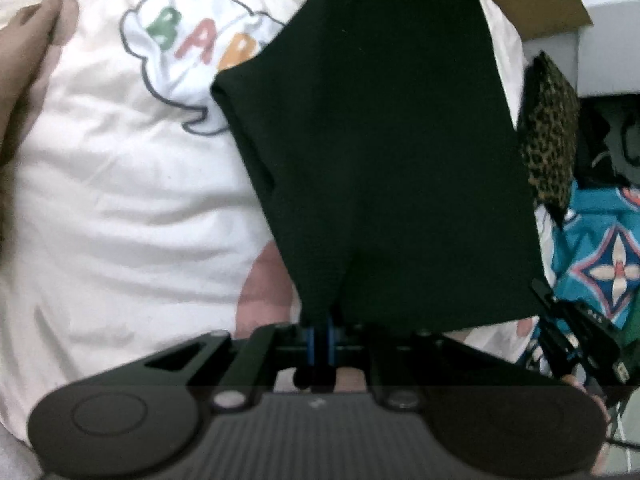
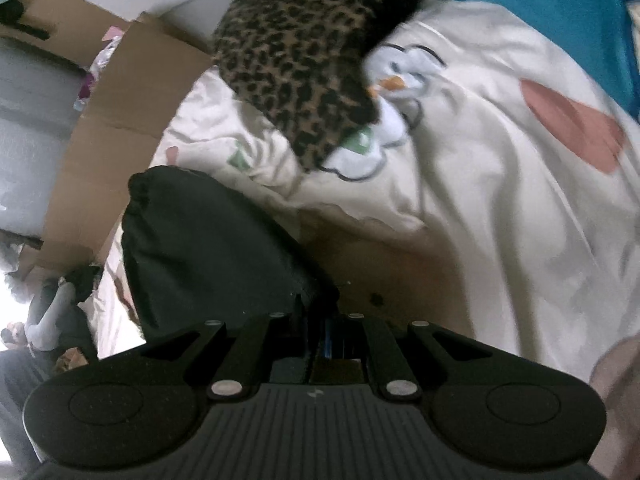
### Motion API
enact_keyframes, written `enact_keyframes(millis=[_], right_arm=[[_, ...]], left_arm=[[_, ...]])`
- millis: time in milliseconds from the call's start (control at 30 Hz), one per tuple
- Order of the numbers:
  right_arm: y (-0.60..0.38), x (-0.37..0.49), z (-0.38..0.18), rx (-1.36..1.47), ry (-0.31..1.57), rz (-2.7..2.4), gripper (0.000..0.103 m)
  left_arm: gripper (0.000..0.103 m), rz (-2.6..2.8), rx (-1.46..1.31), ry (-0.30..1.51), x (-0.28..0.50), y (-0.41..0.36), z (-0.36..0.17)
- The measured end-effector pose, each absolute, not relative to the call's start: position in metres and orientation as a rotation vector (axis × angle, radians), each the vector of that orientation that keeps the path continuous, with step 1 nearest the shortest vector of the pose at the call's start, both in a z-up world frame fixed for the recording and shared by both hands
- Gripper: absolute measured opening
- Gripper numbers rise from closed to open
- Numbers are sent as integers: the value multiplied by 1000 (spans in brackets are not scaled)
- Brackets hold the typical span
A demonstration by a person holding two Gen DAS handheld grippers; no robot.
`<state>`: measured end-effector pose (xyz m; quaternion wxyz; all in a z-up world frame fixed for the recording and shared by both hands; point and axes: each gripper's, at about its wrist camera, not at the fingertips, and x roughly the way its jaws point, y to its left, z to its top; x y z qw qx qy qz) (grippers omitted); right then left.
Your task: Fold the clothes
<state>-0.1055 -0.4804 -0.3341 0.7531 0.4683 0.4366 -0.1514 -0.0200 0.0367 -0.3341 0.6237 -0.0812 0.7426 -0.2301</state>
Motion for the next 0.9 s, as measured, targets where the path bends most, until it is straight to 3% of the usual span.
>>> enact_keyframes(millis=[767,900], right_arm=[[-485,-126,-393,948,1013,-269,6],[-488,-123,-403,904,1050,-204,13]], left_arm=[[7,-525,-270,1718,-38,51,-389],[7,-520,-266,1718,-34,50,-391]])
